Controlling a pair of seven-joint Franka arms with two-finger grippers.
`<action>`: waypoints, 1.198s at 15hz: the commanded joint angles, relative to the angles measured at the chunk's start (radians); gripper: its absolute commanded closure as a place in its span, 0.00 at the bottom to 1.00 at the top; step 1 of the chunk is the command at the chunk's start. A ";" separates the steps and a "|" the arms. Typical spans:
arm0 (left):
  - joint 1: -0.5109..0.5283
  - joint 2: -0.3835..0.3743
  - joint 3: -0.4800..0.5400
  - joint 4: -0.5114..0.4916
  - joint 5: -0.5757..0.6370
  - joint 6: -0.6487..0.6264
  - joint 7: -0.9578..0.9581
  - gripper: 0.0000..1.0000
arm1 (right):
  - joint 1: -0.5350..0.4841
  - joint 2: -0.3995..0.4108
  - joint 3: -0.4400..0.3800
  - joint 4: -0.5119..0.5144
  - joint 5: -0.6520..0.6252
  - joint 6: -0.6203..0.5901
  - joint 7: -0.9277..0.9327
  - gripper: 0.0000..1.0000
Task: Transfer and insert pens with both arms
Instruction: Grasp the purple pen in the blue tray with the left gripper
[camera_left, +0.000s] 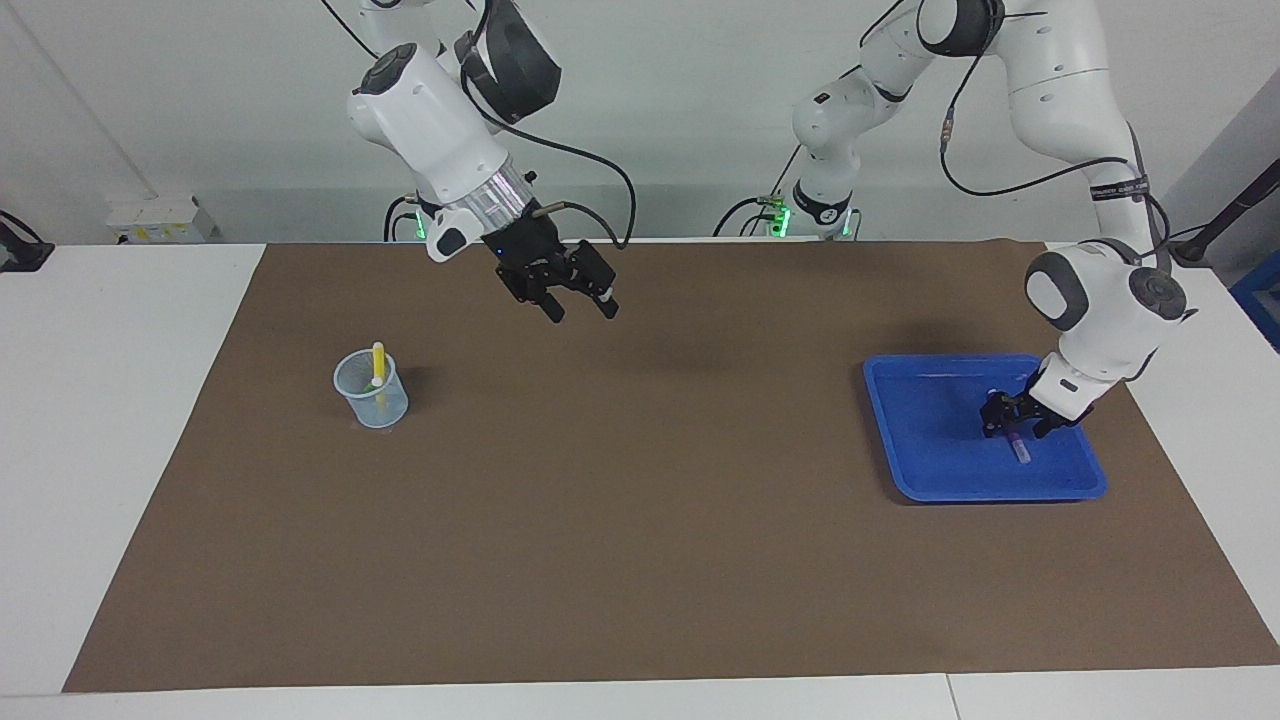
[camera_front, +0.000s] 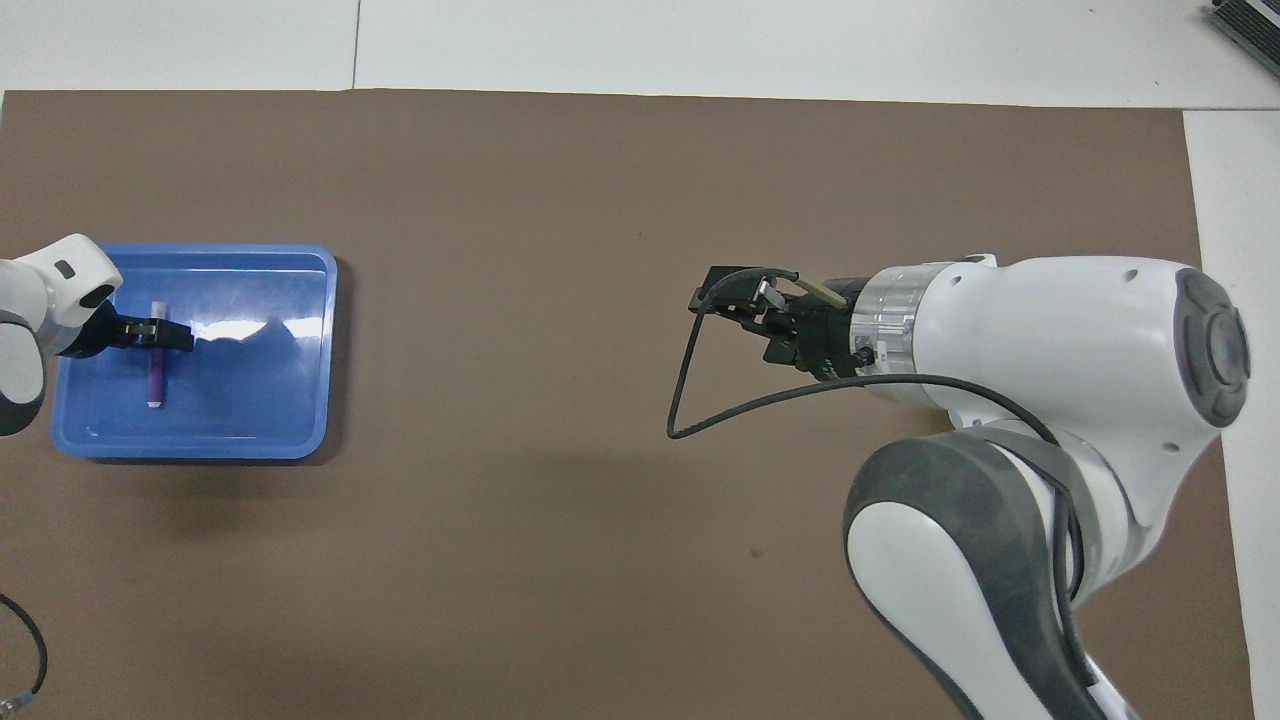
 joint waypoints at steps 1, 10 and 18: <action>0.018 0.011 -0.008 -0.002 0.021 0.031 0.013 0.28 | 0.005 0.000 -0.004 -0.008 0.025 0.019 0.010 0.00; 0.018 0.007 -0.006 -0.031 0.021 0.034 0.012 1.00 | 0.010 0.000 -0.004 -0.008 0.025 0.019 0.012 0.00; 0.001 0.007 -0.008 -0.004 0.008 -0.030 -0.013 1.00 | 0.011 0.000 -0.002 -0.008 0.025 0.021 0.029 0.00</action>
